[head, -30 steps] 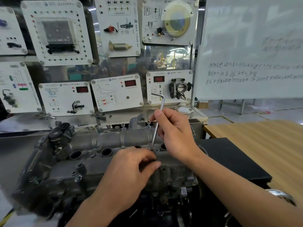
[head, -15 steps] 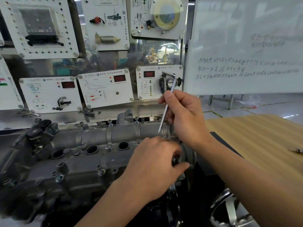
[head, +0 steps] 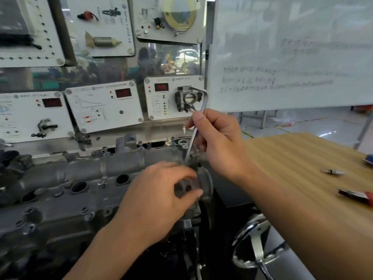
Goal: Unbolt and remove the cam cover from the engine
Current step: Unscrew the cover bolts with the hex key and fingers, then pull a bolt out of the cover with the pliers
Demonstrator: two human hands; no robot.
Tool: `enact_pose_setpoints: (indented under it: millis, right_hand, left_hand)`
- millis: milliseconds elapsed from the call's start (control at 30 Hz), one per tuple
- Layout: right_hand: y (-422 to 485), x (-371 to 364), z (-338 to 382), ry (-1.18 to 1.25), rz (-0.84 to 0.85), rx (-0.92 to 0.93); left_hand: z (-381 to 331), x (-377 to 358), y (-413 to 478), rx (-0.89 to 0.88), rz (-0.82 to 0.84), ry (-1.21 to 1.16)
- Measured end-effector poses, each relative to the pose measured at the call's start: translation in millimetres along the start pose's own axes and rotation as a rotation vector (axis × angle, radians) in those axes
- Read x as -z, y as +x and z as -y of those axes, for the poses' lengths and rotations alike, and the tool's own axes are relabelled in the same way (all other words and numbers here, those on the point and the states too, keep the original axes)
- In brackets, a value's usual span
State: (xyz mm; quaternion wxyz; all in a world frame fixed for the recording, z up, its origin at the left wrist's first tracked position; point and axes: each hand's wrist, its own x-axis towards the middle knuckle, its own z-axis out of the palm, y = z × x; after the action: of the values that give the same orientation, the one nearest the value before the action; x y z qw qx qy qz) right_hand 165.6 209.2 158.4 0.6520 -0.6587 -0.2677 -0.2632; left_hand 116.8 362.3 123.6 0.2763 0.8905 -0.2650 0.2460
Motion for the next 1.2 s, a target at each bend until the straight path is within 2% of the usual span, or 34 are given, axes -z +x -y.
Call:
enact_pose_setpoints:
  millis: [67, 133, 267, 367, 467, 567, 667, 767, 800, 867, 933, 1000, 1100, 1200]
  right_hand:
    - [-11.2, 23.6, 5.3, -0.002, -0.052, -0.036]
    - [-29.3, 54.1, 11.7, -0.028, -0.112, -0.086]
    - [-78.3, 125.4, 31.5, -0.168, -0.209, -0.199]
    - [-115.3, 183.6, 48.7, -0.341, -0.348, -0.334]
    - [-148.8, 236.3, 53.9, -0.495, -0.463, -0.568]
    - [-169.3, 283.1, 45.3, -0.611, -0.513, -0.855]
    - [-167.8, 331.8, 35.0, -0.874, -0.382, -1.106]
    - [-147.7, 380.5, 21.6, -1.334, -0.287, -1.055]
    - [-140.0, 392.0, 16.4, -1.48, -0.198, -1.014]
    - [-126.0, 411.5, 1.5, -1.66, 0.1, -1.003]
    - [-115.0, 424.2, -16.3, -1.764, 0.377, -1.024]
    - [-111.3, 434.7, -31.1, -1.814, 0.538, -1.068]
    - [-112.8, 451.2, -42.5, -1.872, 0.625, -1.164]
    - [-117.7, 461.5, -50.9, -1.819, 0.618, -1.25]
  left_hand:
    - [-11.1, -2.5, 4.4, -0.008, -0.147, -0.05]
    - [-33.5, -21.1, 14.3, -0.012, -0.185, -0.114]
    - [-93.7, -93.4, 29.4, -0.075, 0.065, -0.248]
    - [-141.7, -137.4, 31.6, -0.158, 0.207, -0.373]
    - [-181.8, -181.0, 34.9, -0.228, 0.327, -0.47]
    - [-208.6, -235.8, 45.7, -0.226, 0.476, -0.337]
    - [-217.3, -281.6, 57.2, -0.201, 0.571, -0.066]
    - [-214.8, -303.0, 65.6, -0.229, 0.646, 0.078]
    - [-214.4, -305.8, 66.3, -0.26, 0.659, 0.112]
    - [-213.6, -307.9, 65.7, -0.339, 0.673, 0.155]
    - [-210.6, -307.8, 63.7, -0.388, 0.681, 0.167]
    - [-206.1, -310.6, 60.8, -0.414, 0.665, 0.169]
    - [-206.8, -318.9, 60.3, -0.432, 0.64, 0.206]
    - [-214.2, -321.6, 62.7, -0.42, 0.7, 0.258]
